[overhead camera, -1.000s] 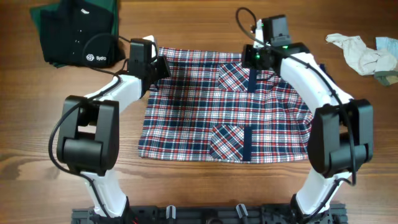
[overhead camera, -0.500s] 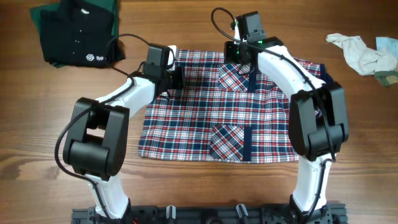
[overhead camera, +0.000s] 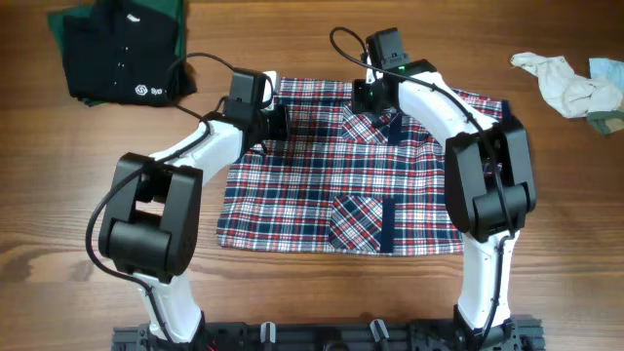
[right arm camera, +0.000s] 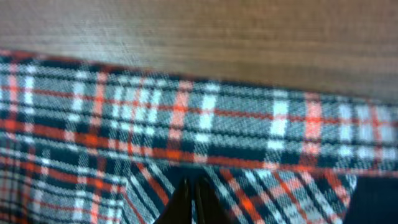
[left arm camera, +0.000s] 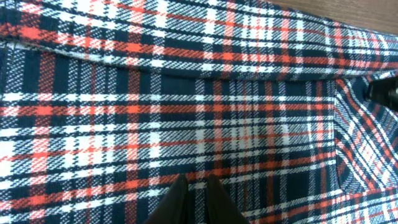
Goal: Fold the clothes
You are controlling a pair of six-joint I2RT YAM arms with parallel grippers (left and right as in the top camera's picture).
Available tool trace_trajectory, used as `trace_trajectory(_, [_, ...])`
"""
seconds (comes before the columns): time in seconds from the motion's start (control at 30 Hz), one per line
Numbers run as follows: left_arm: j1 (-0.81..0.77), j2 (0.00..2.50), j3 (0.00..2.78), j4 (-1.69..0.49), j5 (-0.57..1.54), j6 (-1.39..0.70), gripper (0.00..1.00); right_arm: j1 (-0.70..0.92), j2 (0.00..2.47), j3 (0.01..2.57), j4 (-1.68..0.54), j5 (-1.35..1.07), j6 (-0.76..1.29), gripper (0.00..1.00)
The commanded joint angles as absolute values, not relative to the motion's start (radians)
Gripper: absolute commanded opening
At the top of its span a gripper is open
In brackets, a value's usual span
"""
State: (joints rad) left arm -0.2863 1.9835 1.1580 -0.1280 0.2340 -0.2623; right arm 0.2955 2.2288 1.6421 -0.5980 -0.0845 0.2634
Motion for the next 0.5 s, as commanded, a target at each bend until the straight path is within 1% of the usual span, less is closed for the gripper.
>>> trace_trajectory(0.0, [-0.284, 1.960, 1.164, -0.128, 0.242, -0.239, 0.12, 0.294, 2.241, 1.679, -0.635, -0.068, 0.264, 0.04])
trace_trajectory(0.23, [-0.284, 1.960, 1.164, -0.132, 0.242, -0.239, 0.12, 0.293, 2.244, 1.678, -0.539, -0.067, 0.264, 0.04])
trace_trajectory(0.47, [-0.284, 1.960, 1.164, -0.141, 0.242, -0.239, 0.13, 0.293, 2.295, 1.678, -0.593, -0.067, 0.258, 0.04])
